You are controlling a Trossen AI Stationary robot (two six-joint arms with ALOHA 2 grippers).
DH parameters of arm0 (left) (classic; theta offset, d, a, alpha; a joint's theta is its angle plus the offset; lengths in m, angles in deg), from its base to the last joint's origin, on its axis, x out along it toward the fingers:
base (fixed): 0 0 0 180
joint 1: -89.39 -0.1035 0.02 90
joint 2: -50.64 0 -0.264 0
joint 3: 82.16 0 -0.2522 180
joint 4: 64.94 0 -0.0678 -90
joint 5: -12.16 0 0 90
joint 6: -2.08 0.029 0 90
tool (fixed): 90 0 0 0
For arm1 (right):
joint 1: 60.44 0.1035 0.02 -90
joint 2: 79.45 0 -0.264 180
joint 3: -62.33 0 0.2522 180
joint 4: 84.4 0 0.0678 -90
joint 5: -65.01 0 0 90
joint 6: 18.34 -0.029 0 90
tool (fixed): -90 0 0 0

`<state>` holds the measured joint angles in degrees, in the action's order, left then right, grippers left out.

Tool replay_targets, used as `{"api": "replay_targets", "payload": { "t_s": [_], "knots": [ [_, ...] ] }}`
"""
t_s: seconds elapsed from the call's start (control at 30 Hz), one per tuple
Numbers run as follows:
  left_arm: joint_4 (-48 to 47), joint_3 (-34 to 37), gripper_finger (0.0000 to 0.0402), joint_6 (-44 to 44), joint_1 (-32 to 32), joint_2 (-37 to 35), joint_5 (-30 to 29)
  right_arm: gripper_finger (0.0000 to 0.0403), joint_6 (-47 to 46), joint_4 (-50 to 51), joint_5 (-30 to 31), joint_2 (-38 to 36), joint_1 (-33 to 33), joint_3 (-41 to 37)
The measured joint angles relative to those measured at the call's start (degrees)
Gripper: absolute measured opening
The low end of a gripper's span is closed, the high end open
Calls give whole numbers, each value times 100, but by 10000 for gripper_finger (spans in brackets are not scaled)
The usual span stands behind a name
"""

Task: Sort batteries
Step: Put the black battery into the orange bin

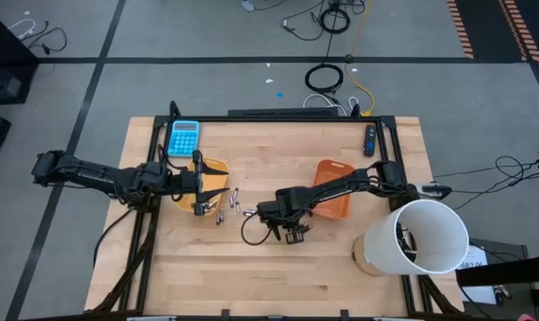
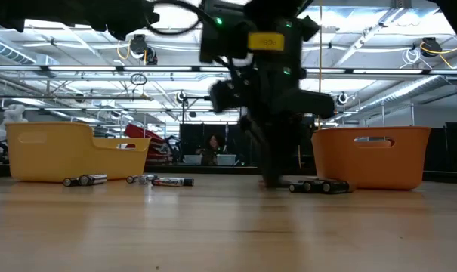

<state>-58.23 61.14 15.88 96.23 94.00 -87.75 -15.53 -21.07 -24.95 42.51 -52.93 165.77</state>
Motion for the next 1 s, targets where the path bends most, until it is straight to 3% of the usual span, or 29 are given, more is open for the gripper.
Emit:
{"api": "replay_targets", "payload": {
  "t_s": [0.1,0.23,0.53,0.7,0.87,1.0],
  "knots": [
    [-8,-2,214,-6,0,0,0,5,-38,187,175,-257,-5,315],
    [-29,-5,214,-20,2,0,0,4,-273,957,1046,-927,10,434],
    [-47,-7,214,-137,1,0,0,10,-1593,2927,1208,-1928,-192,50],
    [-28,-7,214,-144,2,0,0,11,-1667,2773,1111,-2130,-330,-622],
    [-12,-7,214,-142,2,0,0,9,-1281,1875,594,-2115,-599,-1472],
    [-13,-7,214,-140,2,0,0,8,-1015,1473,565,-2117,-953,-1969]
  ]
}}
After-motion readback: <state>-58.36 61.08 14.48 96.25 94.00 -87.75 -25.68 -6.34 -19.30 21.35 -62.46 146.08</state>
